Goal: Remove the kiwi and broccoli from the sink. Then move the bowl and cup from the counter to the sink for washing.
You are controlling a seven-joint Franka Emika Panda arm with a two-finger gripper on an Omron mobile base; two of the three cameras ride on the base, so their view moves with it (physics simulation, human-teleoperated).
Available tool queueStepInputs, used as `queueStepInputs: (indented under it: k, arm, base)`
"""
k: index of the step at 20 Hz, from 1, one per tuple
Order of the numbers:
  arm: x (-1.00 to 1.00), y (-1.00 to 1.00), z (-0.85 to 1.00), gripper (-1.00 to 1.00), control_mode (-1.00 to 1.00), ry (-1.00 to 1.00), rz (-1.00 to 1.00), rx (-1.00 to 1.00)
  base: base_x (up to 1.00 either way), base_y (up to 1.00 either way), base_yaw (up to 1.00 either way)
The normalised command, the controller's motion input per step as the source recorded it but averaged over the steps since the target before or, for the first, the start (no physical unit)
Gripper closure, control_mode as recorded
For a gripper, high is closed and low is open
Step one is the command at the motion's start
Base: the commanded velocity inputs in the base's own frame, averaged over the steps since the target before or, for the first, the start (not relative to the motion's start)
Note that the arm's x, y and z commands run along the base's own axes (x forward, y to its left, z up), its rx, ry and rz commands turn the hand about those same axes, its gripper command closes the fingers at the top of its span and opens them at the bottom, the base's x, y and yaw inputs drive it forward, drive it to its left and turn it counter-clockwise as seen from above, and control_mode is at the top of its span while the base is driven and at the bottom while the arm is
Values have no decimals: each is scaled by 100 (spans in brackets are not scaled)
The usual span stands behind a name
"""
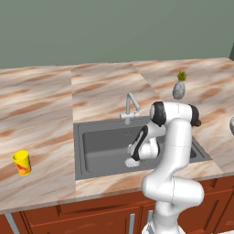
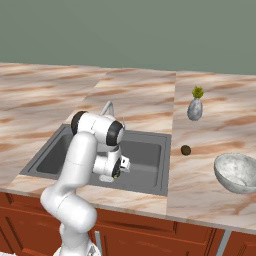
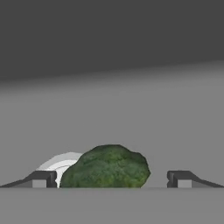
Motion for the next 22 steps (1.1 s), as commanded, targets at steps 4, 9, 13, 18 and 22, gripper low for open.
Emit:
queueStepInputs:
  k: [4,9,13,18,22]
  arm:
    - [7,12,-4,-100,-100,0,-5,0]
    - [4,9,-6,-100,-100,3,-7,0]
    - [4,8,-7,-100,-100,3,-8,0]
    - [6,8,-10,-100,-100,5,-7,0]
    - [6,9,-9,-100,-100,3,-6,0]
  base:
    - [0,0,0]
    - [0,0,0]
    - [0,0,0]
    - [0,0,0]
    - [0,0,0]
